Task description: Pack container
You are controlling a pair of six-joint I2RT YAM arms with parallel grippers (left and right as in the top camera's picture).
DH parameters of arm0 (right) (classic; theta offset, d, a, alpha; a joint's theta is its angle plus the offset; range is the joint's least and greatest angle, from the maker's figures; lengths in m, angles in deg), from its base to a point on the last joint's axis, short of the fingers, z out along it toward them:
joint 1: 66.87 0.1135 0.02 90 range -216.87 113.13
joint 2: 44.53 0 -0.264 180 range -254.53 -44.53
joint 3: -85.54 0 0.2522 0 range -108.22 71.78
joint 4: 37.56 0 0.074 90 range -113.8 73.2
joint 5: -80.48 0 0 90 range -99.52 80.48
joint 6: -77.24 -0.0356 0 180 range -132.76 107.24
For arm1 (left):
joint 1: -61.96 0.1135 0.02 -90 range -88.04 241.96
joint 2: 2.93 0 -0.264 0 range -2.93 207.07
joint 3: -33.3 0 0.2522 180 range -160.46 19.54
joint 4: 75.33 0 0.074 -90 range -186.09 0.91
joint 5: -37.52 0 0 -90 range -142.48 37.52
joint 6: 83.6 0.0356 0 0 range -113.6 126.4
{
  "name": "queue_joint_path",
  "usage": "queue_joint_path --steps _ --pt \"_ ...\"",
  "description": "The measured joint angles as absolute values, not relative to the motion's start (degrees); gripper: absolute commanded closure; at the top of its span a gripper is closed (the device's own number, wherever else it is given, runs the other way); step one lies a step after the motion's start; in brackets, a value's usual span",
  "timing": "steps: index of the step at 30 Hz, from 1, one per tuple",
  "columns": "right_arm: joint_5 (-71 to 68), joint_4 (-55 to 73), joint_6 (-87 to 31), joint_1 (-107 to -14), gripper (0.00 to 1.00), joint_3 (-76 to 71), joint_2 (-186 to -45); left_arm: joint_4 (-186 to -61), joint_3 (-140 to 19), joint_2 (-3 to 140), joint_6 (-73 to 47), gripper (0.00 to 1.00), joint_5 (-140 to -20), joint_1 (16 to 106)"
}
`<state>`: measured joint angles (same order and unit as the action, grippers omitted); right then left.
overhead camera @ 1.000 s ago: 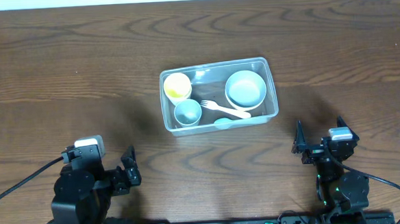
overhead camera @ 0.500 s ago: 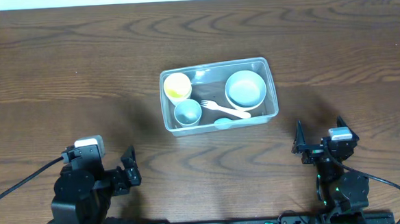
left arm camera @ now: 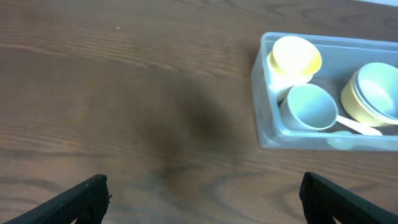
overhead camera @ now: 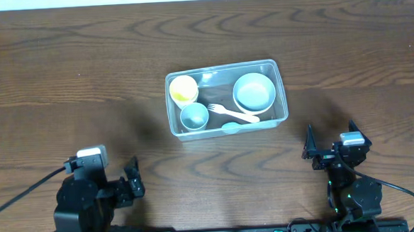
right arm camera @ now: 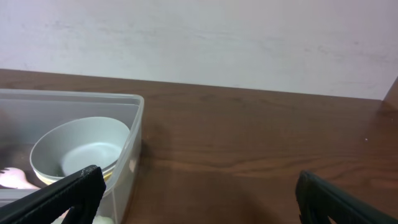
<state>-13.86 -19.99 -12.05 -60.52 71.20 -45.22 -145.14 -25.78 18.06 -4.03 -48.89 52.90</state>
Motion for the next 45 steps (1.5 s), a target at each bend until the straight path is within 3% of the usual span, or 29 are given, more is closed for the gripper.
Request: queue_joint_path --steps 7,14,29,45 --pt "-13.81 -19.99 -12.05 -60.52 0.01 71.22 -45.2 -143.9 -14.16 5.76 -2.74 0.02 -48.58 55.83" --pt "-13.81 -19.99 -12.05 -60.52 0.01 71.22 -45.22 -132.73 -3.88 -2.04 -1.61 0.02 -48.56 57.99" --pt "-13.81 -20.01 -12.05 -60.52 0.01 71.22 -45.22 -101.23 14.02 -2.35 9.52 0.02 -49.98 58.43" --pt "-13.81 -19.99 -12.05 -60.52 0.01 71.22 -45.22 -92.34 17.3 -2.39 18.46 0.02 -50.4 59.24"
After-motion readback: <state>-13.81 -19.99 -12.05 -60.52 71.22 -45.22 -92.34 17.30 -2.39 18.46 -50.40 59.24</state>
